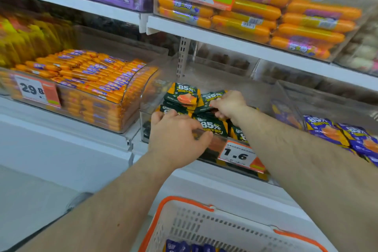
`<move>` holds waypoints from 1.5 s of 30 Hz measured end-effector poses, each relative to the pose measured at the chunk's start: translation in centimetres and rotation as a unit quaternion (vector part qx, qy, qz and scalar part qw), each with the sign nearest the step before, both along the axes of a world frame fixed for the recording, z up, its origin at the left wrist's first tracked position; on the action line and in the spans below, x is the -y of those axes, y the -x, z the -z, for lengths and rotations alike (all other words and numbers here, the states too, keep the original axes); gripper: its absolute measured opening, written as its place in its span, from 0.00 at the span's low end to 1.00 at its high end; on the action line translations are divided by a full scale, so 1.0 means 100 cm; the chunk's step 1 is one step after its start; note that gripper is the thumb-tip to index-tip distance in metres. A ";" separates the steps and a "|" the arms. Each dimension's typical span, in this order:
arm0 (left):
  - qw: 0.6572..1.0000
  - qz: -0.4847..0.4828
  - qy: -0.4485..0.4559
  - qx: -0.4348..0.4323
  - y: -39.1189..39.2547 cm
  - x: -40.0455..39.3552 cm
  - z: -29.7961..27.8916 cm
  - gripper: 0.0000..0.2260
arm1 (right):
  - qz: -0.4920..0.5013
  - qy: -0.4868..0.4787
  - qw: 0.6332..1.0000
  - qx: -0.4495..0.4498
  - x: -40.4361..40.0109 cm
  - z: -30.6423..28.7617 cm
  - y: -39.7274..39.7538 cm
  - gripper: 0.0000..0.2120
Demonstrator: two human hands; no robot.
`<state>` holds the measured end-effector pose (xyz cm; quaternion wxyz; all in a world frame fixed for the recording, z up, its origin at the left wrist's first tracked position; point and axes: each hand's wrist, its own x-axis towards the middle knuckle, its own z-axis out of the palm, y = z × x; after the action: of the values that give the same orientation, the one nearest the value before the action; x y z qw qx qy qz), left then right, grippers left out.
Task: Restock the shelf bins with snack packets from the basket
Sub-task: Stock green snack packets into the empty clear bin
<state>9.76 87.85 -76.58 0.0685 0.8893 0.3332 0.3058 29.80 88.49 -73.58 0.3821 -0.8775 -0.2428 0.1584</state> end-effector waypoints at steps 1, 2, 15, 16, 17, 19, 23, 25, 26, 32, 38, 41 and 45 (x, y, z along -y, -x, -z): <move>1.000 0.001 0.000 -0.004 0.000 0.000 0.000 0.27 | -0.035 0.075 0.995 0.063 0.000 0.003 0.000 0.19; 1.000 0.002 -0.001 -0.007 0.000 0.000 0.001 0.26 | -0.067 0.148 0.979 0.122 0.001 0.003 0.001 0.22; 1.000 0.019 -0.004 -0.019 0.003 0.000 -0.001 0.28 | -0.081 0.251 0.919 0.292 0.003 0.000 0.010 0.33; 1.000 0.020 -0.005 -0.024 0.003 0.000 -0.001 0.28 | -0.113 0.250 0.911 0.310 0.003 0.000 0.012 0.33; 0.999 0.021 -0.004 -0.029 0.003 0.000 -0.002 0.27 | -0.144 0.257 0.902 0.316 0.002 0.000 0.014 0.32; 0.999 0.022 -0.005 -0.032 0.004 0.000 -0.002 0.26 | -0.179 0.299 0.886 0.306 0.000 0.003 0.014 0.30; 0.999 0.021 -0.004 -0.039 0.004 -0.001 -0.002 0.27 | -0.163 0.348 0.880 0.280 -0.004 0.008 0.011 0.28; 0.999 0.023 0.003 -0.038 0.004 0.000 -0.002 0.26 | -0.155 0.349 0.882 0.276 -0.004 0.008 0.011 0.27; 0.999 0.024 0.004 -0.038 0.005 0.000 -0.002 0.25 | -0.153 0.349 0.883 0.274 -0.004 0.008 0.011 0.27; 0.999 0.021 0.008 -0.046 0.004 0.000 -0.003 0.26 | -0.143 0.332 0.900 0.243 -0.002 0.012 0.007 0.28; 0.999 0.035 0.027 -0.032 0.003 0.001 -0.005 0.24 | -0.144 0.344 0.895 0.244 -0.002 0.013 0.005 0.29; 0.996 0.057 -0.031 0.053 0.002 0.007 -0.007 0.17 | -0.127 0.299 0.906 0.273 0.009 -0.002 0.016 0.27; 0.963 0.175 -0.047 0.197 0.001 0.039 -0.008 0.08 | -0.083 0.052 0.928 0.359 0.044 -0.030 0.037 0.16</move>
<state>9.69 83.96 -75.82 0.1430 0.8579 0.1375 0.4740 26.14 84.12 -70.61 0.2083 -0.8711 -0.4271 -0.1239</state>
